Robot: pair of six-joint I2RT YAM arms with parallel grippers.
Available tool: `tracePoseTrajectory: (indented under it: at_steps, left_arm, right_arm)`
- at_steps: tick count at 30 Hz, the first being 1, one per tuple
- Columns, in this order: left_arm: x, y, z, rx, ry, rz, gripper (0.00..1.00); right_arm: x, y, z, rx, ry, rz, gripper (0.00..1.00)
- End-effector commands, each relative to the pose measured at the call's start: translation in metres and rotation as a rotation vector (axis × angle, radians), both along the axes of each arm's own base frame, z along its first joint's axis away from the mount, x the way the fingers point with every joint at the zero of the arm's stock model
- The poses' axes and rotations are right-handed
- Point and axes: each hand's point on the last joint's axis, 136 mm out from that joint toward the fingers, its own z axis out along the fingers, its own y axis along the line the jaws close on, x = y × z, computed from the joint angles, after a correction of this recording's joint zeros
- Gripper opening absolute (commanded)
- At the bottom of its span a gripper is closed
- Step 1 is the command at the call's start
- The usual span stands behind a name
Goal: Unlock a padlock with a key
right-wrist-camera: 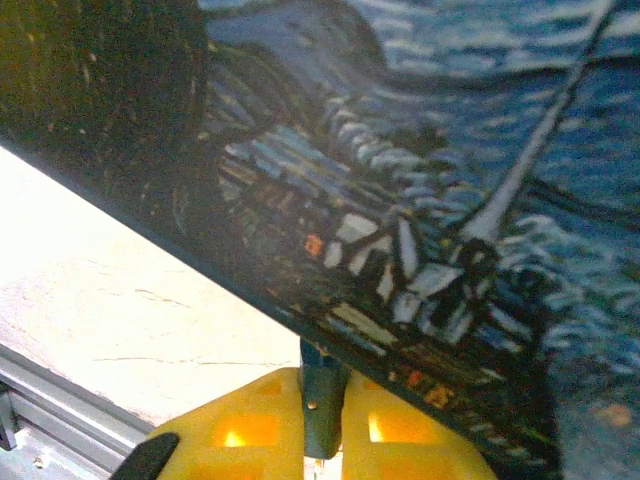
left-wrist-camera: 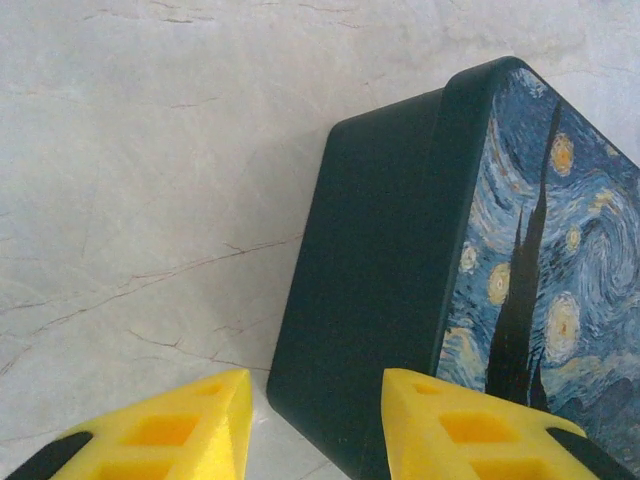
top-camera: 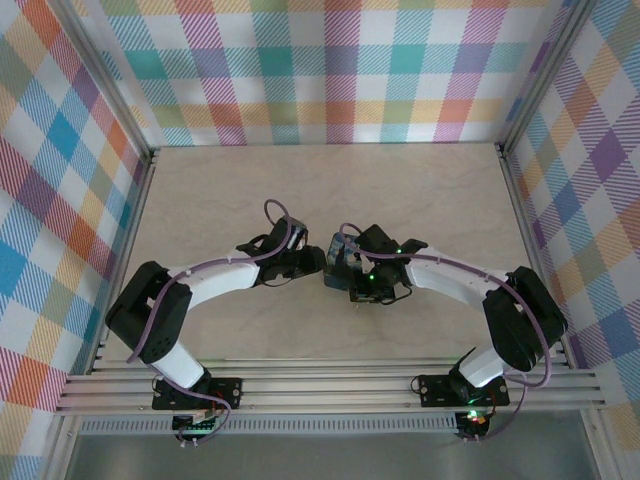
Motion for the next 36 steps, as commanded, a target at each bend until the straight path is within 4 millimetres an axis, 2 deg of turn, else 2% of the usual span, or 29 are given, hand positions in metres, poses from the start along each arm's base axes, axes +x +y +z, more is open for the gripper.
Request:
tracePoseTrajectory:
  at_steps: [1,6,11,15,22,28,36]
  left_arm:
    - [-0.003,-0.009,-0.002,-0.026,0.018,-0.044,0.39]
    - [-0.005,-0.014,-0.003,-0.055,0.031,-0.050,0.39]
    - [-0.008,-0.016,-0.006,-0.068,0.039,-0.047,0.39]
    - [-0.010,-0.016,-0.007,-0.070,0.043,-0.045,0.39]
    - [-0.010,-0.014,-0.004,-0.069,0.036,-0.041,0.39]
    - [-0.010,-0.016,-0.007,-0.069,0.044,-0.047,0.39]
    - [-0.011,-0.019,-0.008,-0.073,0.054,-0.060,0.38]
  right_arm:
    - [0.006,0.002,0.001,0.001,-0.016,-0.025,0.21]
    - [0.014,0.001,-0.001,-0.007,-0.042,-0.065,0.26]
    - [0.022,0.000,-0.005,-0.028,-0.058,-0.101,0.26]
    - [0.029,-0.006,-0.008,-0.072,-0.071,-0.148,0.33]
    - [0.036,-0.019,0.000,-0.121,-0.163,-0.227,0.45]
    - [0.043,-0.017,-0.001,-0.134,-0.214,-0.248,0.50]
    - [0.045,-0.021,-0.014,-0.171,-0.261,-0.324,0.50]
